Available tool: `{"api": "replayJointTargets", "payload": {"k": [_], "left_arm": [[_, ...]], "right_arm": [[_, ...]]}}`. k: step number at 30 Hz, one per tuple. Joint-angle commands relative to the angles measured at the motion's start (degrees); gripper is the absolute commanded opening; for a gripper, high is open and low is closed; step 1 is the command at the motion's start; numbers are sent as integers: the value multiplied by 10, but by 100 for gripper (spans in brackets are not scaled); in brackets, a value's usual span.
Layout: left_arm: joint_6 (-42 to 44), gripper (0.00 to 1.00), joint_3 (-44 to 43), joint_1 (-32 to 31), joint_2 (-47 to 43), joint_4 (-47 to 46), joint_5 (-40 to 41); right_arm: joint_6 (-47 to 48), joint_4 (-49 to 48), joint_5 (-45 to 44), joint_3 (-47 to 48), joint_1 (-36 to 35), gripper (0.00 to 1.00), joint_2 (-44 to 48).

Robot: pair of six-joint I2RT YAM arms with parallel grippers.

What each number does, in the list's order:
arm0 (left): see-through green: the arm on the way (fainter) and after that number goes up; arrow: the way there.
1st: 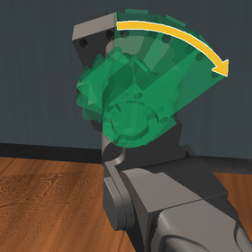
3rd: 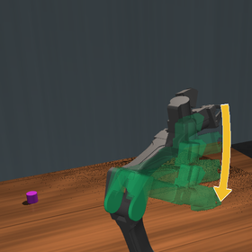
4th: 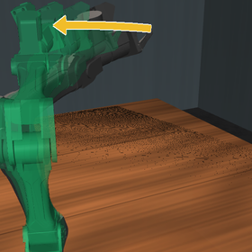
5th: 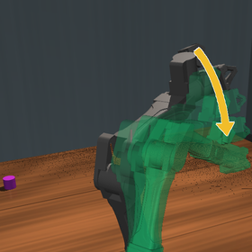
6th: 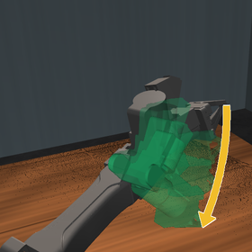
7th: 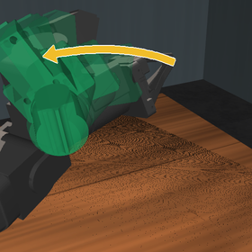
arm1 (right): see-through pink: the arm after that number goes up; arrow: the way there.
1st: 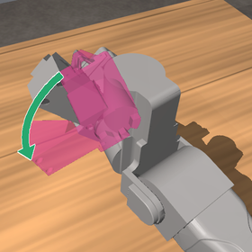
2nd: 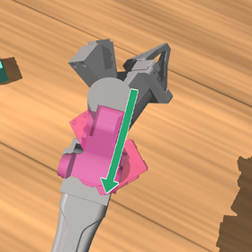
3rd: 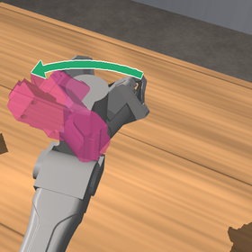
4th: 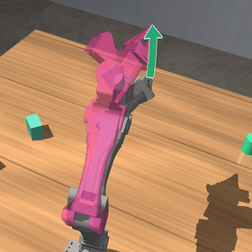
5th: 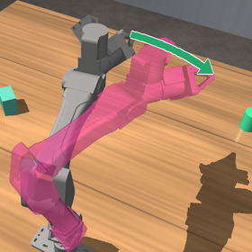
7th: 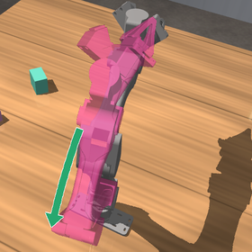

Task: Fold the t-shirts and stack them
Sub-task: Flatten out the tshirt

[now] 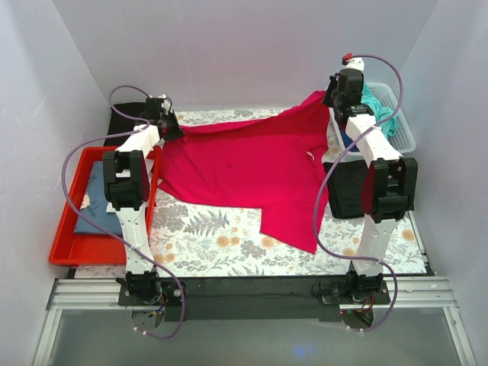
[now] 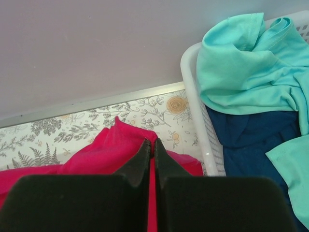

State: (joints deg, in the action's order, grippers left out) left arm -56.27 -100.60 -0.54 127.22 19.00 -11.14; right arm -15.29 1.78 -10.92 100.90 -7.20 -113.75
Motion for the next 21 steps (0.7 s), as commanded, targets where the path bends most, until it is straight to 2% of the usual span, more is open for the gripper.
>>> {"api": "replayJointTargets", "payload": {"k": [1, 5, 8, 9, 10, 11, 12, 13, 14, 17, 21], "left_arm": [[-33, 0, -43, 4, -13, 2, 20], [-74, 0, -70, 4, -3, -38, 27], [-113, 0, -65, 4, 3, -99, 40], [-118, 0, -58, 4, 2, -144, 42], [-134, 9, -41, 4, 2, -167, 45], [-140, 26, -35, 4, 2, -185, 49], [-145, 43, -30, 4, 3, -210, 58], [-148, 74, -32, 4, 9, -212, 57], [-150, 80, -37, 4, 13, -207, 59], [-147, 81, -11, 4, -5, -193, 79], [-133, 82, 79, 4, -66, -194, 76]], "right_arm": [[-8, 3, 6, 17, 3, 1, 20], [-11, 4, 5, 64, 3, 1, -16], [-13, 2, 3, 127, 3, 1, -57], [-11, 5, 8, 145, 3, 4, -68], [-12, 5, 19, 159, 4, 13, -78], [-14, 6, 24, 175, 4, 32, -93], [-17, 9, 27, 197, 3, 40, -97], [-18, 19, 32, 207, 3, 49, -102], [-18, 26, 33, 213, 3, 52, -100], [-12, 40, 38, 190, 3, 57, -70], [-1, 62, 34, 93, -5, 57, -2]]}}
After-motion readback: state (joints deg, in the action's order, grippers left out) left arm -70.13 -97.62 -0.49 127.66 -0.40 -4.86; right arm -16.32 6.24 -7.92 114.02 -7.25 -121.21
